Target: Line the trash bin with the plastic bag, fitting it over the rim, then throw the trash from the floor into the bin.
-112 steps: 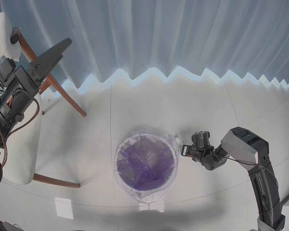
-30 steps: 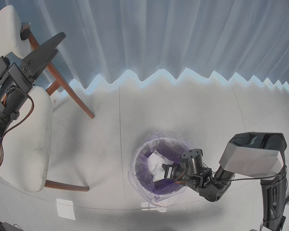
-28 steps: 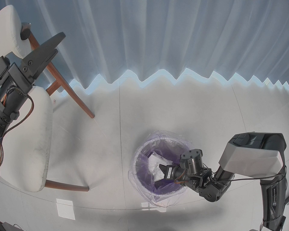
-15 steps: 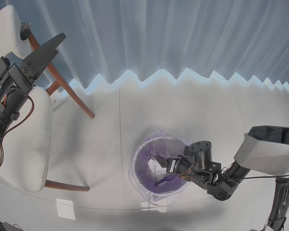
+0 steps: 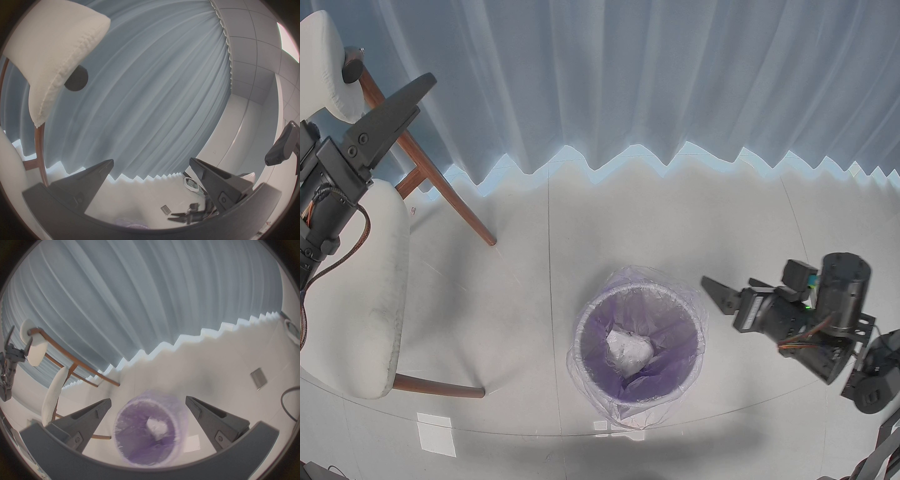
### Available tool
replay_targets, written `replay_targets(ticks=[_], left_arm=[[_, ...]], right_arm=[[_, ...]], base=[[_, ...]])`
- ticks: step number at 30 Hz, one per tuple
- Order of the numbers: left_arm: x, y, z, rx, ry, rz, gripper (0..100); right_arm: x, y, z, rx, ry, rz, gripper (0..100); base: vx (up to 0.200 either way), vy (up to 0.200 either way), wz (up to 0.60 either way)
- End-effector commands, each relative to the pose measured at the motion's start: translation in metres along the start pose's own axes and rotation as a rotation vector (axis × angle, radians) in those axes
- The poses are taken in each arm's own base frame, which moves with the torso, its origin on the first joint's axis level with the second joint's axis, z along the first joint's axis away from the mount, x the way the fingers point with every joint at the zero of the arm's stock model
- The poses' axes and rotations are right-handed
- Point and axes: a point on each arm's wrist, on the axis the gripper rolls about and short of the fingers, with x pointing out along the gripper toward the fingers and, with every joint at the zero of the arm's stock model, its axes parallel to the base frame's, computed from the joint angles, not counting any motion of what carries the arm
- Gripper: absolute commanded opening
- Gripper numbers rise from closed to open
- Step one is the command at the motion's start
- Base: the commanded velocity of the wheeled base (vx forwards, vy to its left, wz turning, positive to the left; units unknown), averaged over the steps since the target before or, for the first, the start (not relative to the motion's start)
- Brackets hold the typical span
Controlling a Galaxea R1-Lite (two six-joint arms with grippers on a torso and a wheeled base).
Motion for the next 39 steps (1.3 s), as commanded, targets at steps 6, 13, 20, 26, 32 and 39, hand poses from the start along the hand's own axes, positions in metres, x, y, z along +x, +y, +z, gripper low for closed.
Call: replay_targets(ticks=[6,13,20,26,32,39], left_arm=[[-0.012,-0.004,-0.008,0.274,0.010,0.088,100],[-0.046,-0.007,-0.022,0.325,0.025,0.292,100],[-0.094,-0.016,-0.034,0.349,0.053,0.405,100],[-0.138,-0.021,-0.044,0.390,0.056,0.509,100],[-0.181,-0.035,-0.053,0.417,0.042,0.643,100],[-0.236,-0.071,-0.084,0.470,0.123,0.702,100]], right_arm=[[-0.157,-0.074,-0.001,-0.116,-0.276,-0.224,100],[-0.208,-0.086,-0.026,-0.152,-0.334,-0.287,100],[-0.244,-0.097,-0.079,-0.183,-0.225,-0.268,100],[-0.251,-0.099,-0.092,-0.170,-0.236,-0.321,100],[-0.251,-0.099,-0.092,-0.182,-0.235,-0.330,100],[-0.256,-0.094,-0.097,-0.186,-0.337,-0.448,100]], base=[[0.000,0.000,0.00],[0.000,0.000,0.00],[0.000,0.000,0.00],[0.000,0.000,0.00],[0.000,0.000,0.00],[0.000,0.000,0.00]])
